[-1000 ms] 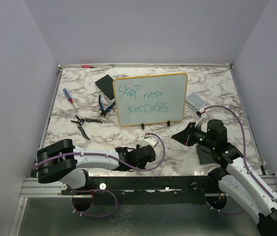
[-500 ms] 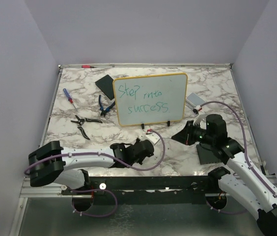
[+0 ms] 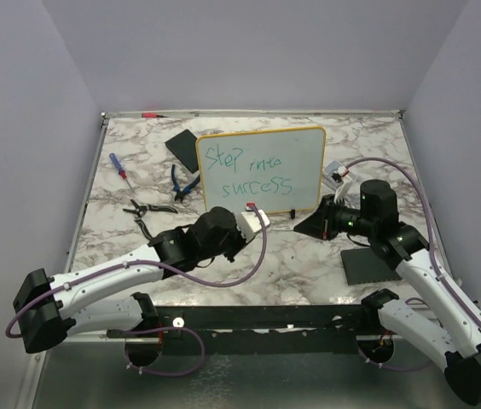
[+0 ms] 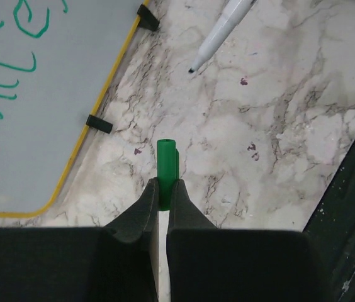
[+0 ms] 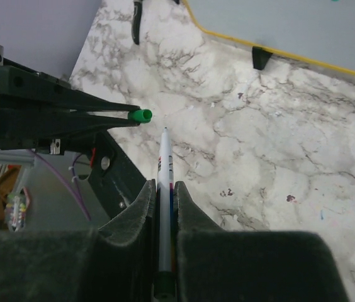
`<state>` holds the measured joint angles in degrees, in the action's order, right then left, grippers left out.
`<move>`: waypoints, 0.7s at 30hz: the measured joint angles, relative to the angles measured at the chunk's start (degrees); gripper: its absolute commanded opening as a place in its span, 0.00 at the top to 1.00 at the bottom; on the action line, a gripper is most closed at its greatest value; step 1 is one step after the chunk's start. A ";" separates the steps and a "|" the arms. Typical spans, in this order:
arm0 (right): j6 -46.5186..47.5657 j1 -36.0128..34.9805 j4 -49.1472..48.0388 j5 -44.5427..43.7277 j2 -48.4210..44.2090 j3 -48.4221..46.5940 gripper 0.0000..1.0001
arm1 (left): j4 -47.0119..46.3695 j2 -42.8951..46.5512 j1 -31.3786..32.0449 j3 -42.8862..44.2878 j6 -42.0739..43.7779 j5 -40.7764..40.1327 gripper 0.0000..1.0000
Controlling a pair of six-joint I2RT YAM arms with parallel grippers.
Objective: Write a sentence on the whiteboard
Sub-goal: Close the whiteboard marker at the center of the board.
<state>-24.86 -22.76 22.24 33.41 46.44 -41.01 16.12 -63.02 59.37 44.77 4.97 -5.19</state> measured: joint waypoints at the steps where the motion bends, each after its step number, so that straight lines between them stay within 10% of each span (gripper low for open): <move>1: 0.11 0.00 -0.04 1.62 1.01 -0.42 0.99 | 0.00 1.49 0.00 -0.33 1.01 1.70 1.00; 21: 4.96 0.00 4.11 16.44 7.23 -3.76 0.99 | -0.22 5.44 0.00 -2.69 4.11 15.76 1.00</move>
<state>-19.90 -22.76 26.35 49.84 53.67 -44.77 15.90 -57.58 59.37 42.09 9.08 10.57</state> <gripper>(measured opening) 0.102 0.026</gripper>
